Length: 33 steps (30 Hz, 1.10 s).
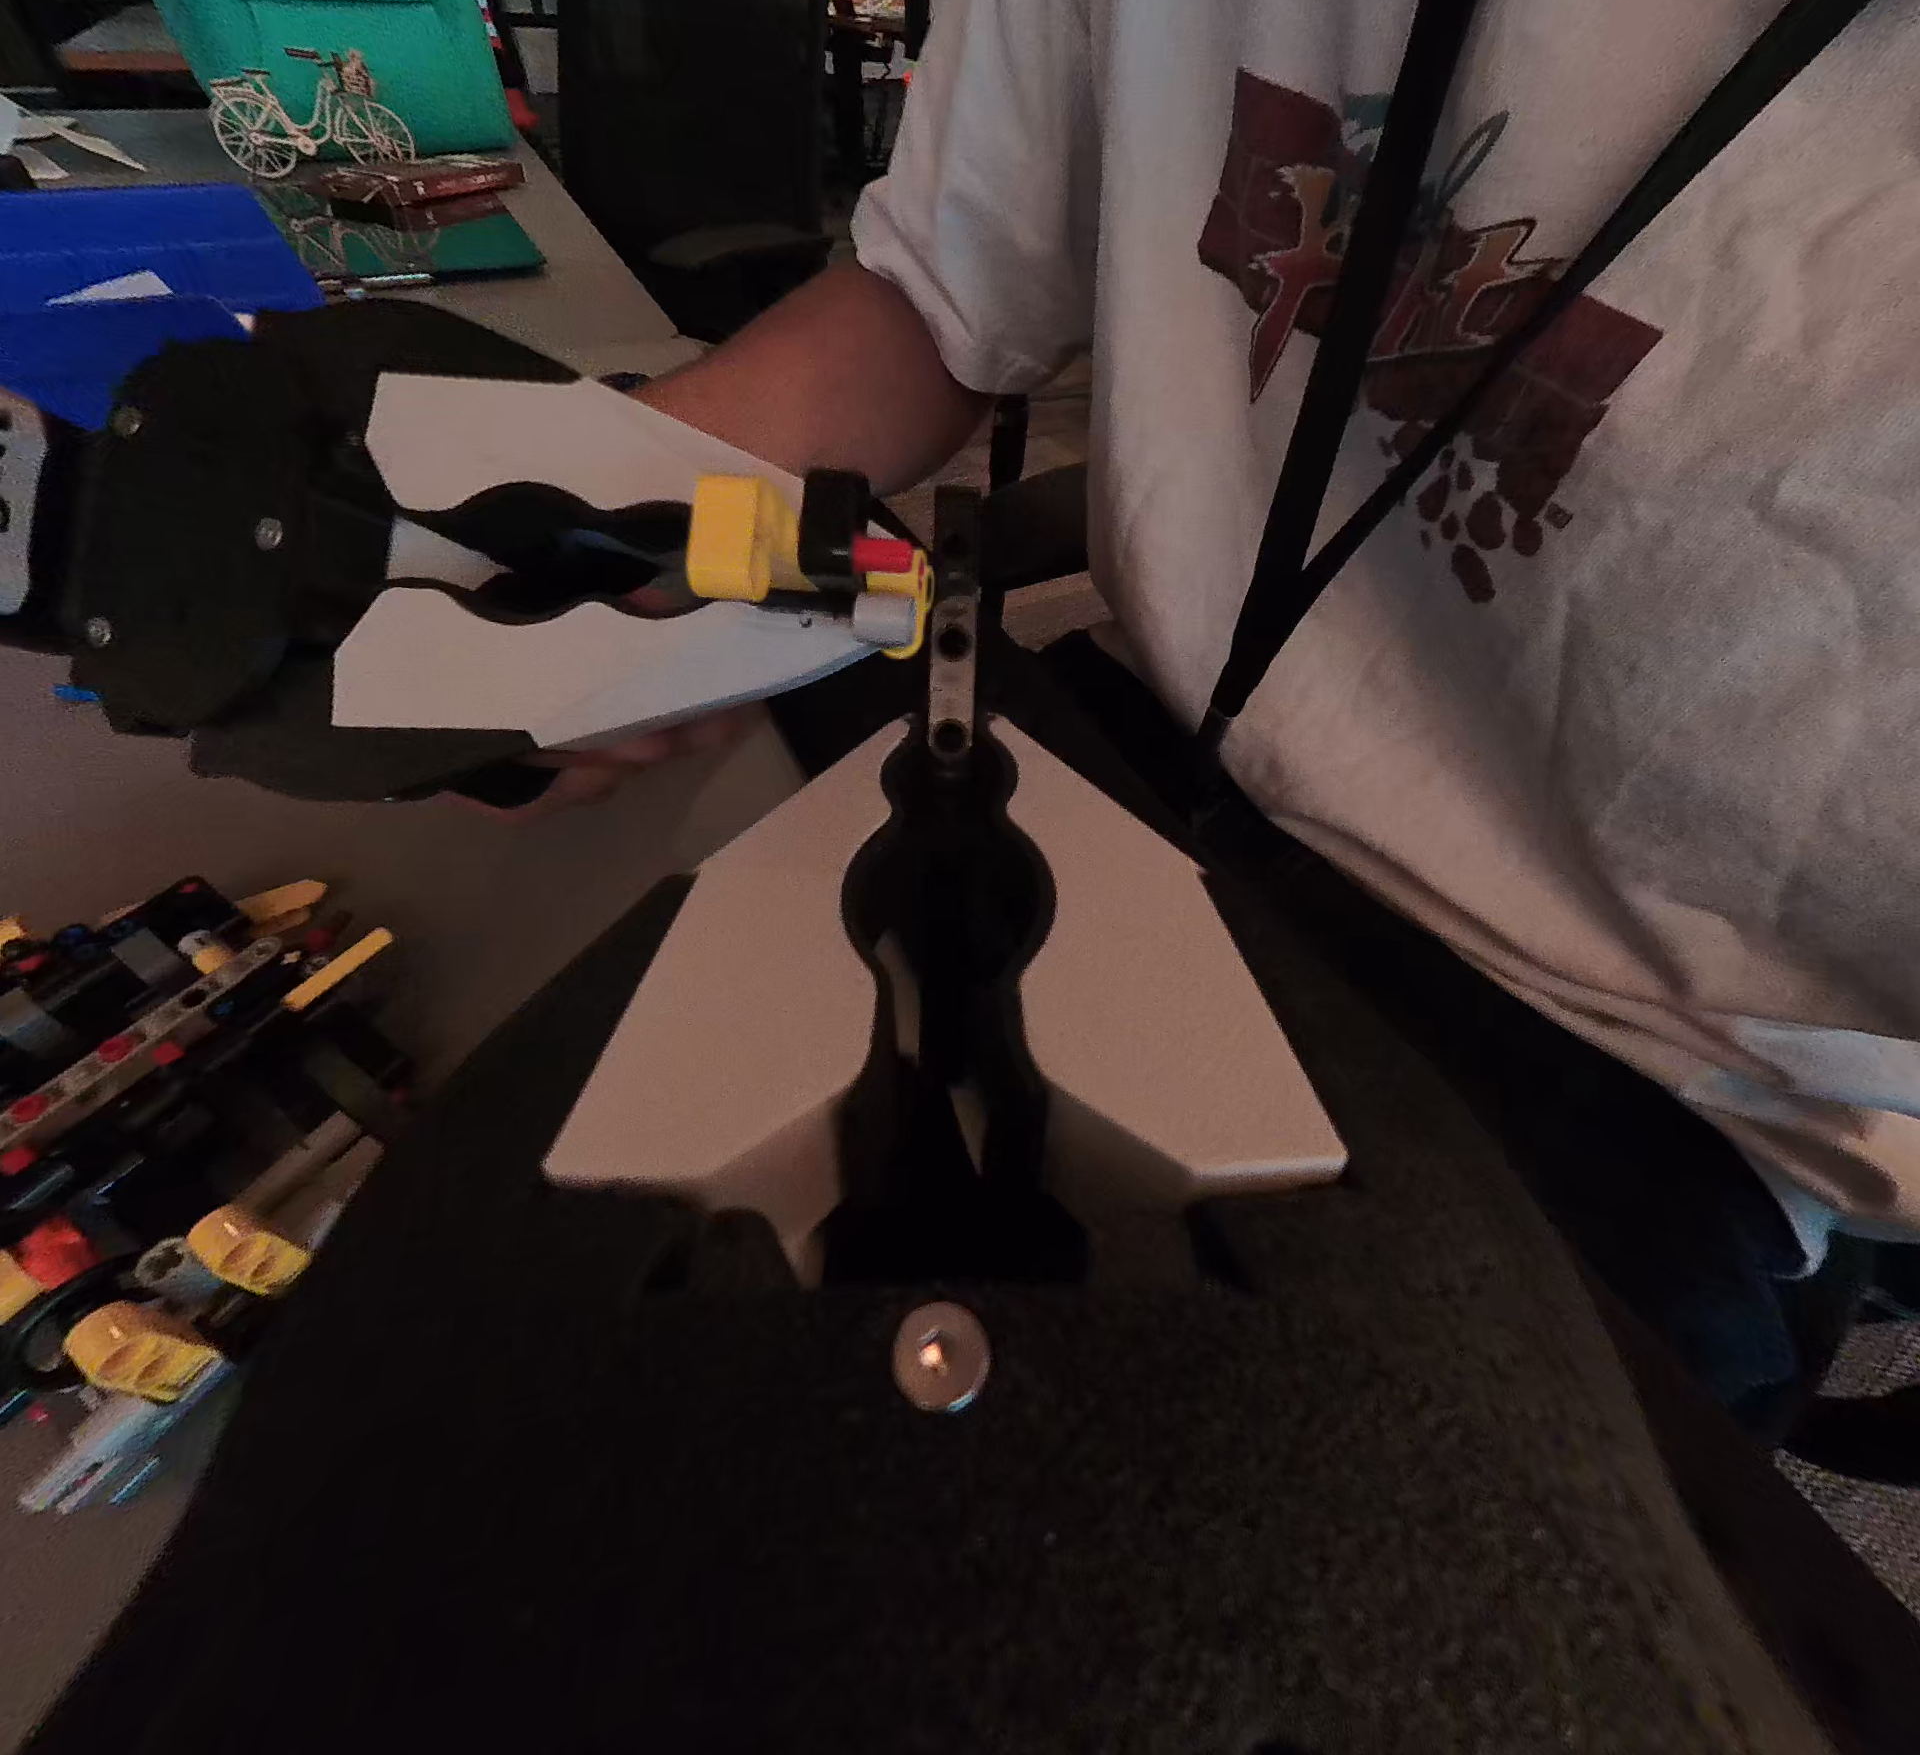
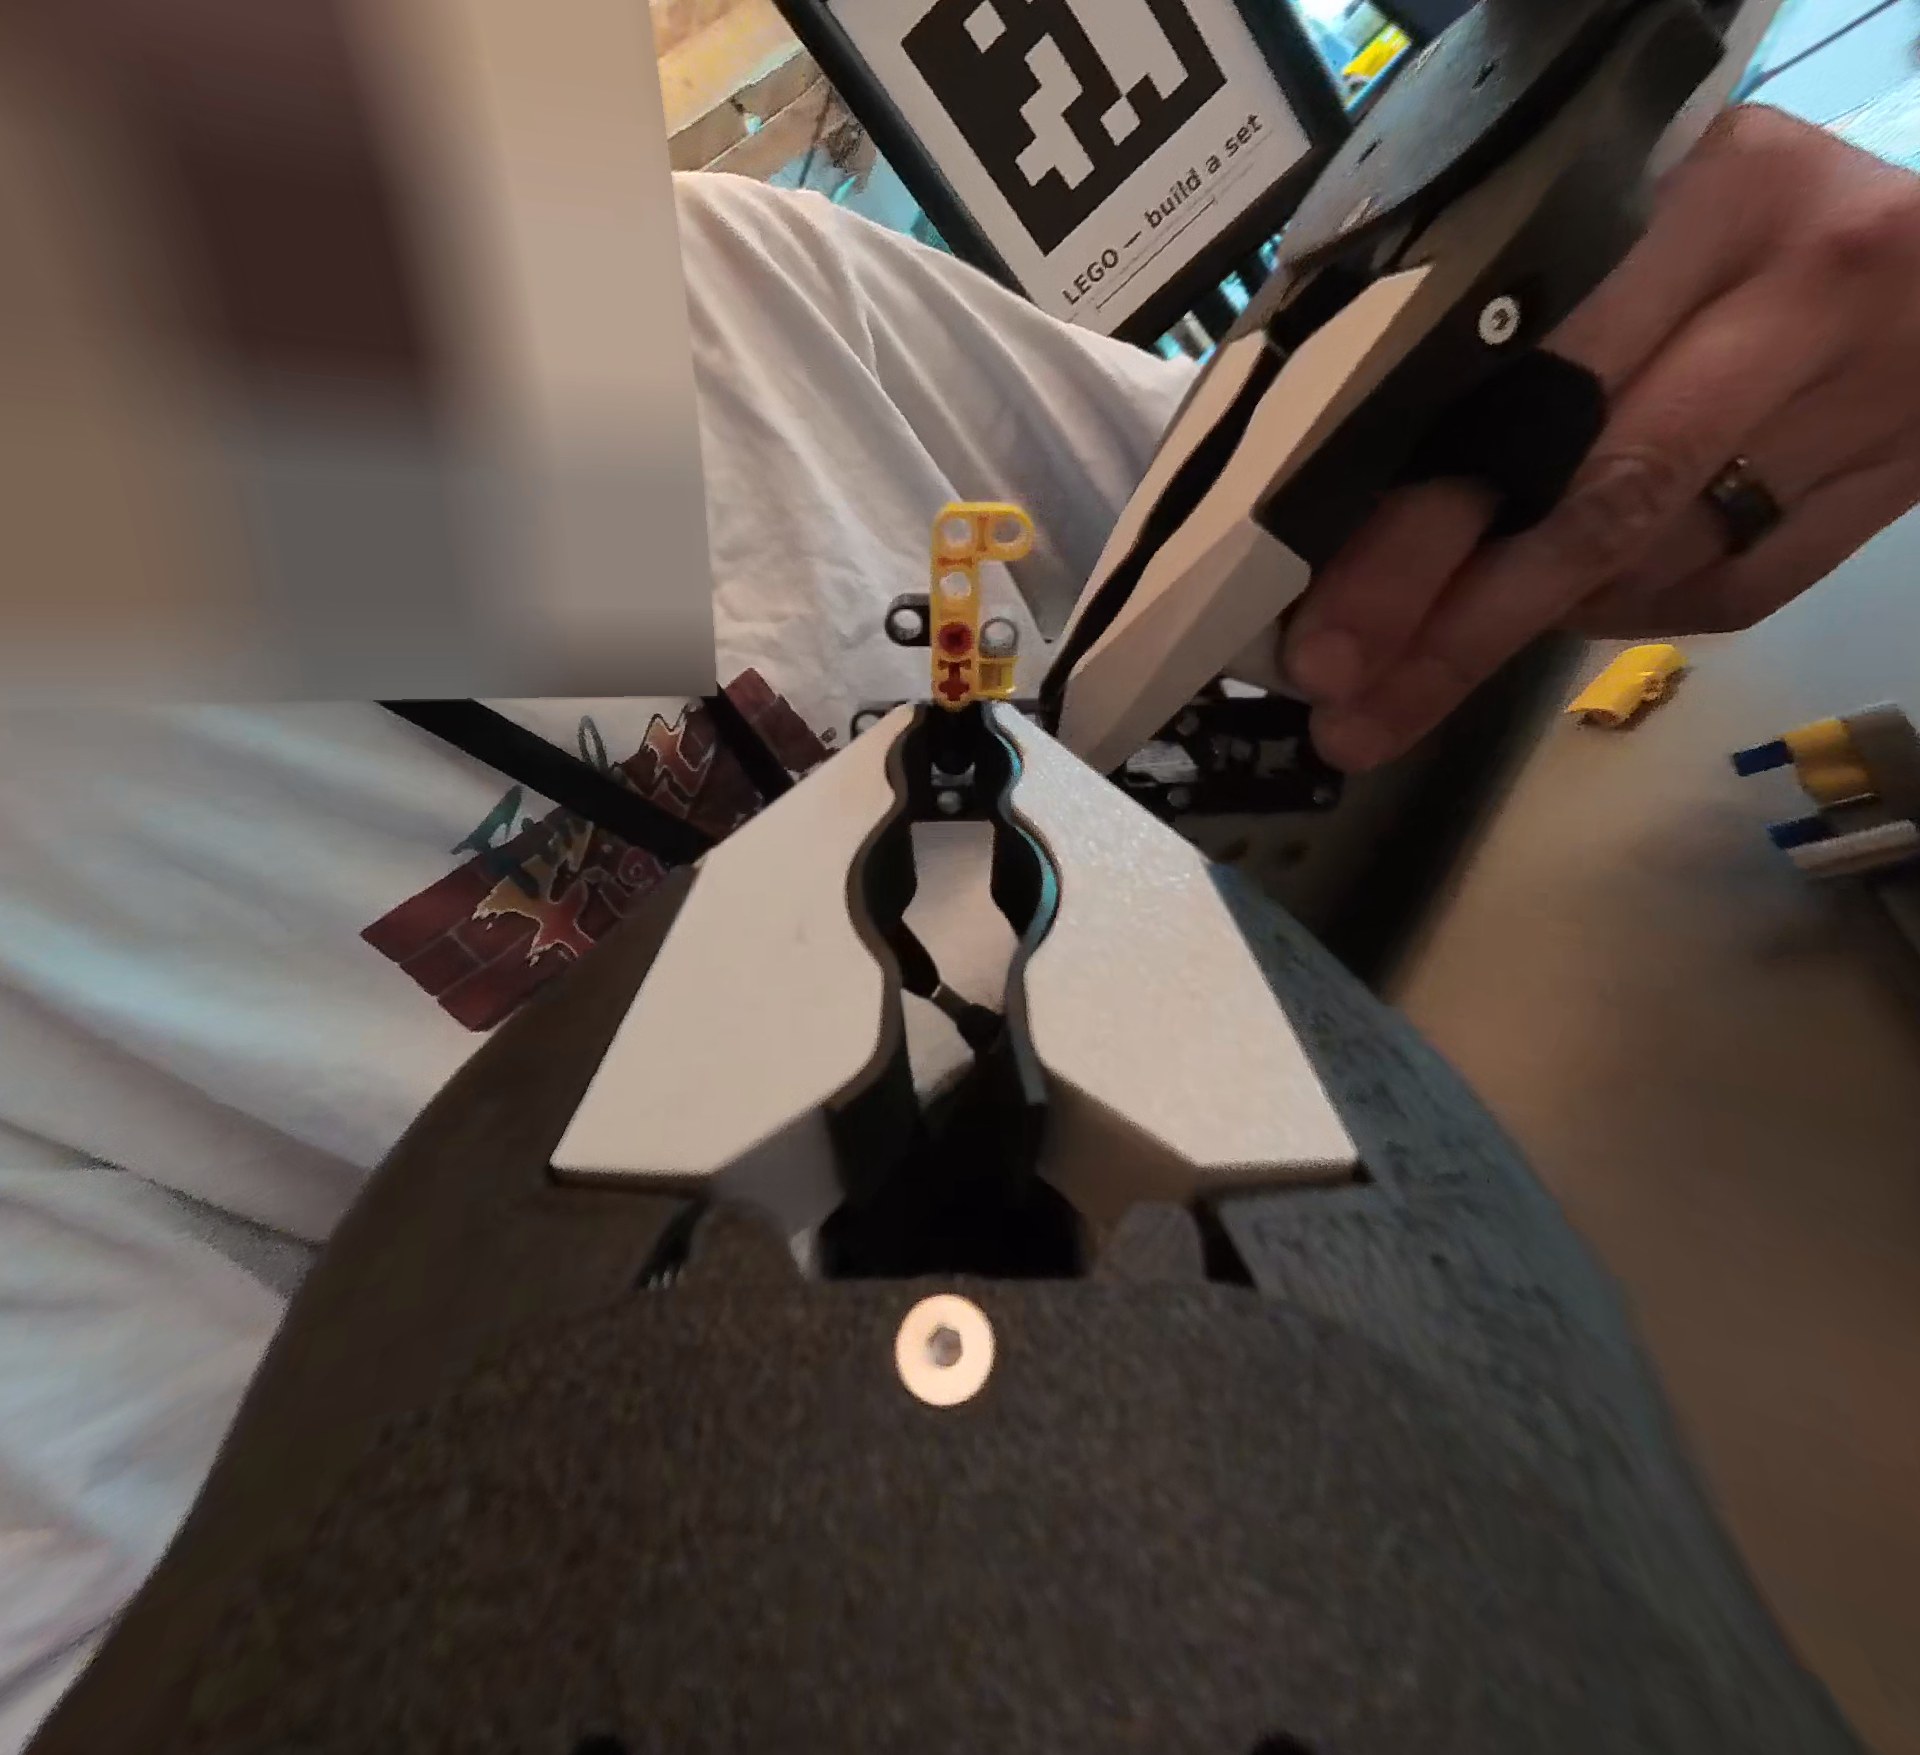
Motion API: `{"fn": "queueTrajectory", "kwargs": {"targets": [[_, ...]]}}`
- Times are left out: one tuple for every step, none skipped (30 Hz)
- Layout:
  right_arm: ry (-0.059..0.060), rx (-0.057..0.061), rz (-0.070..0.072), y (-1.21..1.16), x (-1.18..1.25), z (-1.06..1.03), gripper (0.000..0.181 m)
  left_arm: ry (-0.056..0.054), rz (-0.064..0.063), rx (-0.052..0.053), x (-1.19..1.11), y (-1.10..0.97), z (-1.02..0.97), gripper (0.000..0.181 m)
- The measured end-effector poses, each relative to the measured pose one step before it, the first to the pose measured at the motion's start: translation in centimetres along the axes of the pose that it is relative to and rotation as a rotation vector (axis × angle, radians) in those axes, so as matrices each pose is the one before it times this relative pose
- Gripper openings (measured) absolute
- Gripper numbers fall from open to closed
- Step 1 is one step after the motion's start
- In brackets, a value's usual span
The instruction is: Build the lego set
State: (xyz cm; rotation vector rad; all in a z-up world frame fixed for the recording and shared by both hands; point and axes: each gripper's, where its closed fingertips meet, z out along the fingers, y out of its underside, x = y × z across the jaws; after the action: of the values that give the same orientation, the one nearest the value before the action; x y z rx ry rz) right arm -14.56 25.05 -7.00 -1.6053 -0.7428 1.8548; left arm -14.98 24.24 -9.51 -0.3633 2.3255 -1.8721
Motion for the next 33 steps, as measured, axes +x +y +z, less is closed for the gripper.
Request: {"fn": "queueTrajectory", "kwargs": {"targets": [[-0.0107, 0.0047, 0.0057, -0.063, 0.008, 0.079, 0.007, 0.0072, -0.0091, 0.0028, 0.07, -0.037, -0.06, 0.009], [-0.0062, 0.0066, 0.0064, -0.082, 0.042, 0.012, 0.007, 0.004, -0.0079, 0.0015, 0.0, -0.014, -0.095, 0.009], [-0.0034, 0.0033, 0.0084, -0.03, 0.072, -0.023, 0.007, 0.0059, -0.0095, -0.0007, -0.011, 0.039, -0.05, 0.009], [-0.0045, 0.001, 0.0081, 0.048, 0.069, 0.037, 0.007, 0.0132, -0.0162, -0.0006, 0.036, 0.089, -0.013, 0.01], [-0.006, -0.0017, 0.0121, 0.079, 0.073, 0.029, 0.007, 0.0159, -0.0213, 0.0007, 0.051, 0.103, 0.035, 0.01], [-0.0082, 0.0016, 0.0118, 0.042, 0.055, 0.028, 0.007, 0.0094, -0.0131, 0.0045, -0.018, 0.063, 0.02, 0.01], [-0.0168, 0.0096, 0.0159, -0.051, -0.027, 0.026, 0.007, 0.0052, -0.0047, 0.0078, -0.02, -0.061, -0.012, 0.01], [-0.0144, 0.0119, 0.0151, -0.12, -0.013, -0.017, 0.007, -0.0027, 0.0001, 0.0051, -0.124, -0.07, -0.08, 0.01], [-0.0079, 0.0152, 0.0078, -0.185, 0.036, -0.019, 0.007, -0.0103, 0.0035, 0.0026, -0.19, -0.048, -0.146, 0.011], [-0.0068, 0.0109, 0.0053, -0.107, 0.048, -0.018, 0.007, -0.007, 0.0035, -0.0019, -0.077, 0.001, -0.113, 0.01], [-0.0009, 0.0034, -0.001, -0.014, 0.076, -0.018, 0.007, -0.0106, 0.0082, -0.0078, -0.071, 0.054, -0.058, 0.011], [-0.0019, 0.0049, 0.0015, -0.076, 0.012, -0.007, 0.007, -0.013, 0.0122, -0.0043, -0.059, -0.035, -0.052, 0.011], [-0.002, 0.0059, -0.0037, -0.062, -0.053, 0.07, 0.007, -0.0006, 0.0016, -0.0008, 0.059, -0.113, -0.061, 0.011], [-0.0014, 0.006, -0.0043, -0.119, -0.088, 0.068, 0.007, -0.0055, 0.0088, 0.0042, -0.023, -0.123, -0.047, 0.011], [0.0187, 0.0003, -0.025, -0.091, 0.027, 0.006, 0.007, -0.0017, -0.0004, 0.0016, -0.026, -0.003, -0.079, 0.011], [0.038, -0.0067, -0.0357, -0.018, 0.135, -0.034, 0.007, 0.0058, -0.0169, -0.0046, -0.006, 0.111, -0.113, 0.01], [0.0243, -0.0068, -0.0145, 0.025, 0.091, -0.052, 0.007, 0.0082, -0.0134, -0.0022, 0.02, 0.073, -0.029, 0.01], [0.0084, -0.0061, 0.0042, 0.126, 0.057, -0.004, 0.007, 0.0141, -0.0146, -0.0041, 0.076, 0.149, 0.069, 0.01], [0.0081, -0.013, 0.0112, 0.295, 0.129, 0.064, 0.007, 0.0205, -0.0138, -0.005, 0.107, 0.281, 0.125, 0.01], [0.0026, -0.0045, 0.0074, 0.189, 0.124, 0.07, 0.007, 0.0238, -0.0194, 0.0102, 0.084, 0.107, 0.08, 0.01], [-0.0149, 0.0117, 0.016, -0.089, -0.083, -0.046, 0.007, 0.0246, -0.0262, 0.0239, 0.058, -0.126, 0.038, 0.01], [-0.0131, 0.0094, 0.0185, -0.1, -0.014, -0.079, 0.007, 0.0135, -0.0153, 0.0167, -0.024, -0.096, -0.02, 0.01], [-0.0171, 0.0161, 0.0221, -0.167, -0.057, -0.029, 0.007, 0.0075, -0.0048, 0.0149, 0.026, -0.167, -0.076, 0.01], [-0.0152, 0.0128, 0.0216, -0.114, -0.055, 0.047, 0.007, 0.0078, -0.0082, 0.0093, 0.073, -0.126, -0.061, 0.009], [-0.024, 0.0158, 0.0303, -0.167, -0.144, 0.011, 0.007, -0.0018, 0.0003, 0.011, 0.016, -0.213, -0.028, 0.009], [-0.0245, 0.0117, 0.0331, -0.1, -0.123, 0.02, 0.006, -0.0008, 0.002, 0.0057, 0.072, -0.171, -0.035, 0.009], [-0.0145, 0.0072, 0.0255, -0.073, -0.017, 0.047, 0.006, -0.0021, 0.0, -0.0003, 0.015, -0.048, -0.075, 0.01], [-0.0088, 0.0093, 0.0193, -0.144, 0.024, 0.013, 0.006, -0.0072, 0.0036, 0.0012, -0.048, -0.058, -0.1, 0.009], [-0.0054, 0.0112, 0.006, -0.179, -0.026, -0.018, 0.006, -0.005, 0.0003, 0.0055, -0.048, -0.113, -0.132, 0.009], [0.0093, 0.0036, -0.001, -0.113, 0.06, -0.048, 0.006, -0.0034, -0.0033, -0.0007, -0.085, 0.026, -0.095, 0.009], [0.0255, -0.0001, -0.019, -0.059, 0.114, -0.095, 0.006, -0.0033, -0.0073, -0.0009, -0.114, 0.054, -0.083, 0.01], [0.0273, 0.0021, -0.0312, -0.068, 0.014, -0.129, 0.007, -0.001, -0.0099, 0.0042, -0.104, -0.029, -0.049, 0.009], [0.0322, -0.0064, -0.036, -0.015, 0.038, -0.098, 0.007, 0.0014, -0.0107, -0.0011, -0.102, 0.087, 0.005, 0.009]]}}
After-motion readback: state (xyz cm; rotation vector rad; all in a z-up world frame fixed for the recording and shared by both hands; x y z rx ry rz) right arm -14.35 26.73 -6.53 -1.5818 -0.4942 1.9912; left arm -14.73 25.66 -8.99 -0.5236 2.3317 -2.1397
